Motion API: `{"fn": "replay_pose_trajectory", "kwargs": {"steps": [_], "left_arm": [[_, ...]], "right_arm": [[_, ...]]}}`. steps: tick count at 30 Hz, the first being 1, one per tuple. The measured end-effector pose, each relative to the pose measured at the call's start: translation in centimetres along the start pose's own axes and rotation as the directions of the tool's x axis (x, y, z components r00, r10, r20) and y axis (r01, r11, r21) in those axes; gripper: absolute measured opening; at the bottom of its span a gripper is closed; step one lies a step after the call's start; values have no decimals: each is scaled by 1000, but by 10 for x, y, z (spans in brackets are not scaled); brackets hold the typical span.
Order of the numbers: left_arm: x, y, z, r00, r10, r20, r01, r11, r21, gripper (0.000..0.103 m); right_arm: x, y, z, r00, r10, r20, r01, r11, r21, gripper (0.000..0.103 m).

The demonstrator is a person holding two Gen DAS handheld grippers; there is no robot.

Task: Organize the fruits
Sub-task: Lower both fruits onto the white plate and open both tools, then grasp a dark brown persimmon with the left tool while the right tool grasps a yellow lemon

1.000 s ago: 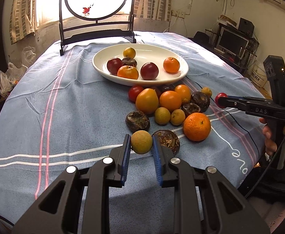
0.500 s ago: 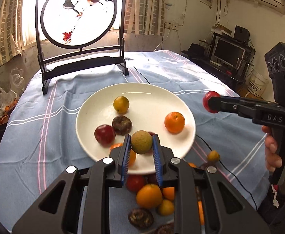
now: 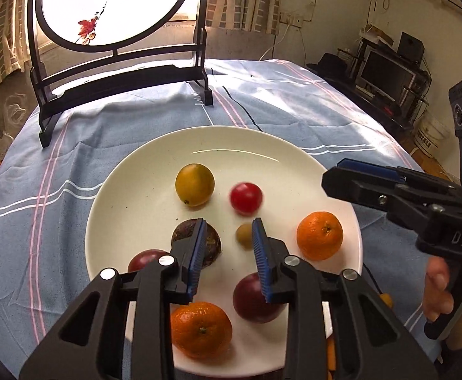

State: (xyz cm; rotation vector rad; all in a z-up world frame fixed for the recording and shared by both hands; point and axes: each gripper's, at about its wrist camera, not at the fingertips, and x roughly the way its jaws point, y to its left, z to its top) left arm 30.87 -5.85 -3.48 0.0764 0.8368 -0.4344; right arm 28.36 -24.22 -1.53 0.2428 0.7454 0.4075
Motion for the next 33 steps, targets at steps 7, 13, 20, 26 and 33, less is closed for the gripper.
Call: {"fn": "replay_pose_trajectory", "kwargs": {"steps": [7, 13, 20, 26, 33], "left_arm": [[-71, -21, -49, 997, 4, 73, -9, 997, 76, 53], [-119, -41, -121, 998, 16, 62, -26, 985, 169, 56], [-107, -43, -179, 998, 47, -36, -42, 991, 131, 55], [-87, -50, -183, 998, 52, -41, -47, 992, 114, 53], [-108, -41, -180, 999, 27, 20, -28, 999, 40, 41]], "right_arm": [[-49, 3, -43, 999, 24, 31, -24, 1000, -19, 48], [-87, -1, -107, 1000, 27, 13, -27, 999, -24, 54], [-102, 2, -137, 1000, 21, 14, -20, 998, -58, 59], [-100, -2, -137, 1000, 30, 10, -29, 999, -43, 58], [-96, -6, -139, 1000, 5, -5, -5, 1000, -22, 55]]}}
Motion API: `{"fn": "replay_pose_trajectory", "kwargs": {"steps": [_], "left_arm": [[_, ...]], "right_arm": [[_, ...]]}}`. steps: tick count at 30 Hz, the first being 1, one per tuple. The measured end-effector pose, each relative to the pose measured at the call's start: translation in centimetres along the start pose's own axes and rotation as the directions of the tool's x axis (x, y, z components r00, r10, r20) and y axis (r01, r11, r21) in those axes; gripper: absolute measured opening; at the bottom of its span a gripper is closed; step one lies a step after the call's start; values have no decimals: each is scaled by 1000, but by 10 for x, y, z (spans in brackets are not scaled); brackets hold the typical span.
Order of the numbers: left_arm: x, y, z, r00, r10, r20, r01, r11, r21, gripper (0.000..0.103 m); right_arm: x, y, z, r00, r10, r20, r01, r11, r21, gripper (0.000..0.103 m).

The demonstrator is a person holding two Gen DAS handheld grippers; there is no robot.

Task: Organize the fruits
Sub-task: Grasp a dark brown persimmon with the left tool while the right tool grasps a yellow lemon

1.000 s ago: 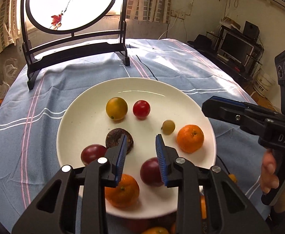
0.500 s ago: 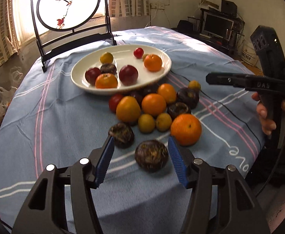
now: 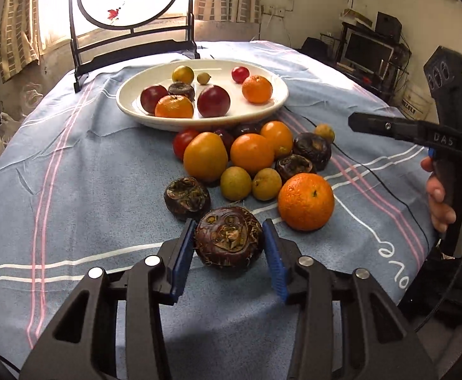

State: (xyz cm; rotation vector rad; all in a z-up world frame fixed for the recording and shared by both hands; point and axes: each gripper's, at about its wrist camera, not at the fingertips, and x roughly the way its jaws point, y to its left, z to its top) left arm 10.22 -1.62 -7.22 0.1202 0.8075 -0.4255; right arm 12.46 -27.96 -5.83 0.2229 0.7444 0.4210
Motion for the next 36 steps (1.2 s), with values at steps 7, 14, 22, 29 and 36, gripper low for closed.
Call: {"fn": "replay_pose_trajectory", "kwargs": {"steps": [7, 14, 22, 29, 36], "left_arm": [[-35, 15, -4, 998, 0, 67, 3, 999, -47, 42], [-36, 25, -5, 996, -1, 85, 8, 997, -71, 42], [-34, 27, -6, 997, 1, 71, 5, 997, -83, 42], [-37, 27, -4, 996, 8, 84, -1, 996, -84, 42], [-39, 32, 2, 995, 4, 95, 6, 995, -100, 42]], "right_arm": [[14, 1, 0, 988, -142, -60, 142, 990, 2, 47], [37, 8, 6, 953, -275, -130, 268, 961, -74, 44], [59, 17, 18, 934, -293, -203, 259, 949, -181, 36], [61, 13, 20, 939, -264, -220, 233, 960, -156, 29], [27, 11, 23, 973, -192, -127, 183, 980, -77, 28]]}}
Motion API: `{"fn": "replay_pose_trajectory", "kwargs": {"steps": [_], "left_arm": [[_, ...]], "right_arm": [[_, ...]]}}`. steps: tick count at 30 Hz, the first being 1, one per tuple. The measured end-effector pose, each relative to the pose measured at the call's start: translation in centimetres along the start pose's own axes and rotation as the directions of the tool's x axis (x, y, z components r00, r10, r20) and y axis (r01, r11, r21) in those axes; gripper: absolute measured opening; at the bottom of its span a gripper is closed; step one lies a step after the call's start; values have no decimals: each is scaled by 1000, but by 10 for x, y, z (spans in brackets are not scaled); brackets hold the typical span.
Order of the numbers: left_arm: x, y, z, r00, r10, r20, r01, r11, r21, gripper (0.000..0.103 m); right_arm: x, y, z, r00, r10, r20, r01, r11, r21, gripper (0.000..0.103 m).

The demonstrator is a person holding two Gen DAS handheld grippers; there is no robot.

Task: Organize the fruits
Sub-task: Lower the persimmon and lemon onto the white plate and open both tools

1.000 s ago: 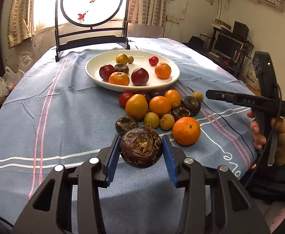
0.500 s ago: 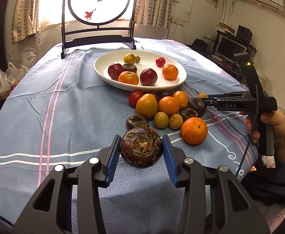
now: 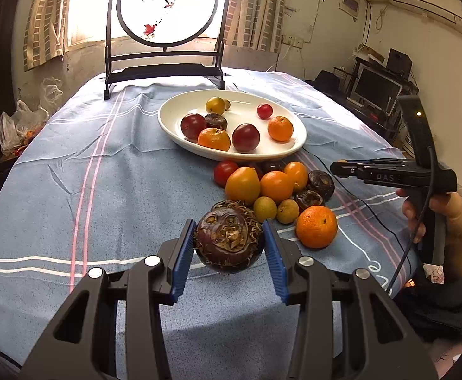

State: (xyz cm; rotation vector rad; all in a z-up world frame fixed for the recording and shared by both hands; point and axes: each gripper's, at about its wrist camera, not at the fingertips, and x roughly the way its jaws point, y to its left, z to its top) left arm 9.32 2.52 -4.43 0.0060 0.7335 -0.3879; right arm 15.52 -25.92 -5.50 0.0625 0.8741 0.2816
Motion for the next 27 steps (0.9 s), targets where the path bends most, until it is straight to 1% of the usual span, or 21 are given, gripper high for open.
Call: {"fn": "replay_pose_trajectory", "kwargs": {"steps": [3, 7, 10, 12, 15, 18, 21, 22, 25, 26, 27], "left_arm": [[3, 1, 7, 999, -41, 8, 41, 999, -13, 42], [15, 2, 25, 999, -50, 19, 50, 999, -19, 42], [24, 0, 50, 997, -62, 39, 62, 998, -8, 42], [35, -1, 71, 998, -52, 43, 52, 999, 5, 42], [56, 5, 108, 998, -46, 48, 46, 999, 5, 42], [88, 15, 142, 998, -42, 37, 42, 999, -19, 42], [127, 28, 165, 1000, -21, -18, 20, 999, -44, 42], [139, 32, 169, 999, -24, -40, 22, 998, -54, 42], [163, 39, 177, 996, -24, -90, 18, 998, -67, 43], [166, 41, 178, 996, -25, -90, 18, 997, -79, 44], [166, 43, 179, 996, -33, -86, 25, 995, -92, 52]], "right_arm": [[-15, -7, 10, 998, 51, 46, -52, 998, 29, 28], [-23, -16, 31, 988, 122, 94, -130, 988, 84, 28], [-26, -7, 54, 983, 127, 136, -135, 989, 55, 28], [-21, -1, 73, 980, 130, 152, -138, 989, 48, 28], [-5, 4, 99, 979, 136, 153, -146, 988, 54, 28], [24, 5, 121, 982, 132, 137, -143, 987, 74, 28], [58, 1, 134, 987, 126, 101, -136, 985, 105, 28], [67, -1, 137, 988, 129, 87, -139, 984, 113, 28], [80, 0, 138, 989, 129, 75, -137, 985, 107, 31], [79, 0, 137, 988, 126, 88, -135, 986, 102, 44], [76, 0, 136, 987, 124, 106, -135, 986, 99, 50]]}}
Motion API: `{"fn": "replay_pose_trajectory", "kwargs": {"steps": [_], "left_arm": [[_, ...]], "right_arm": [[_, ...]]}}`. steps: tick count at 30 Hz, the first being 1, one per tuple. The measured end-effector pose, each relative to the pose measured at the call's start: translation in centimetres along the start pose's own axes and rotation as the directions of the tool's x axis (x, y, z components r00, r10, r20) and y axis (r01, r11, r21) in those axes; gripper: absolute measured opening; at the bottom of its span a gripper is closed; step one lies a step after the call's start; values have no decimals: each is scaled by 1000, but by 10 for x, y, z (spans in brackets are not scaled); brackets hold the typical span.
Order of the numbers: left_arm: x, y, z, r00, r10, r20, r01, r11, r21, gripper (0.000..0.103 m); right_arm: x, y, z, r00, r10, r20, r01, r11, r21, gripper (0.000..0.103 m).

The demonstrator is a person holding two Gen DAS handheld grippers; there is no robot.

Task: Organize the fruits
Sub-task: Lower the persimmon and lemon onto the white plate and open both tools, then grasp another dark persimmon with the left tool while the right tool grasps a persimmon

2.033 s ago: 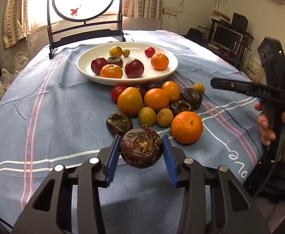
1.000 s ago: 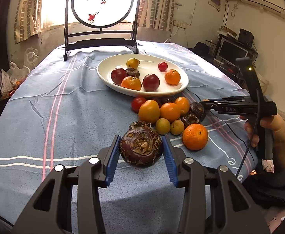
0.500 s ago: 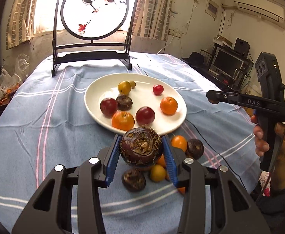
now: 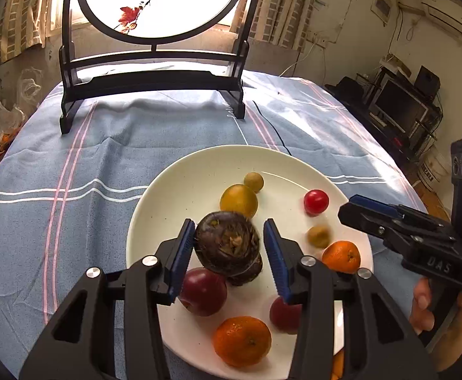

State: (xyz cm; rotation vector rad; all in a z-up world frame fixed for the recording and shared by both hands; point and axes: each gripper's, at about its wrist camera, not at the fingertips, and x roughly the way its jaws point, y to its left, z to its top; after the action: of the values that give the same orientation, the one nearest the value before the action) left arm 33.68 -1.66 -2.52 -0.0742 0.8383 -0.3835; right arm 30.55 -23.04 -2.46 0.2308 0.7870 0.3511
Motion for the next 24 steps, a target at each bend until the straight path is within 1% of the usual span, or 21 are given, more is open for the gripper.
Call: {"fn": "replay_pose_trajectory", "kwargs": {"steps": [1, 2, 5, 7, 8, 9, 11, 14, 15, 17, 19, 21, 23, 24], "left_arm": [[-2, 2, 0, 1000, 2, 8, -2, 1000, -11, 57], [-5, 3, -2, 1000, 1, 16, 0, 1000, -19, 59], [-23, 2, -13, 999, -13, 32, 14, 1000, -20, 60], [-40, -4, -27, 999, -22, 38, 21, 1000, 7, 61], [-50, -8, -38, 999, -15, 41, 14, 999, 32, 62], [-60, -11, -49, 999, -14, 44, 11, 998, 56, 66], [-77, -17, -73, 999, -8, 43, 3, 995, 103, 70], [-98, -26, -112, 999, 21, 24, -25, 984, 176, 70], [-104, -28, -124, 999, 31, 15, -33, 980, 198, 70], [-111, -32, -147, 999, 40, 1, -39, 971, 237, 70], [-112, -36, -165, 998, 60, -10, -55, 962, 269, 70], [-107, -39, -178, 996, 89, -26, -78, 954, 291, 69], [-98, -39, -182, 993, 106, -55, -86, 954, 287, 59], [-95, -38, -182, 993, 97, -70, -74, 958, 278, 53]], "right_arm": [[-3, 0, 0, 1000, 7, 5, -7, 1000, -3, 50], [-8, 0, -2, 1000, 20, 10, -20, 1000, 0, 50], [-24, -1, -13, 999, 34, 21, -34, 999, 8, 50], [-38, 2, -27, 999, 37, 17, -37, 999, -2, 50], [-45, 3, -35, 999, 32, 17, -31, 999, -13, 50], [-51, 4, -45, 1000, 25, 15, -24, 1000, -19, 50], [-64, 6, -67, 1000, 17, 3, -17, 999, -32, 51], [-82, 7, -102, 1000, 7, -6, -7, 999, -48, 55], [-87, 6, -114, 1000, 9, -10, -9, 999, -44, 59], [-94, 3, -133, 1000, 16, -19, -17, 999, -38, 60], [-100, 3, -144, 999, 29, -23, -30, 998, -50, 60], [-109, 7, -148, 999, 37, 9, -36, 996, -80, 60], [-110, 9, -151, 999, 30, 15, -28, 995, -91, 60], [-110, 9, -151, 999, 27, 18, -26, 996, -90, 60]]}}
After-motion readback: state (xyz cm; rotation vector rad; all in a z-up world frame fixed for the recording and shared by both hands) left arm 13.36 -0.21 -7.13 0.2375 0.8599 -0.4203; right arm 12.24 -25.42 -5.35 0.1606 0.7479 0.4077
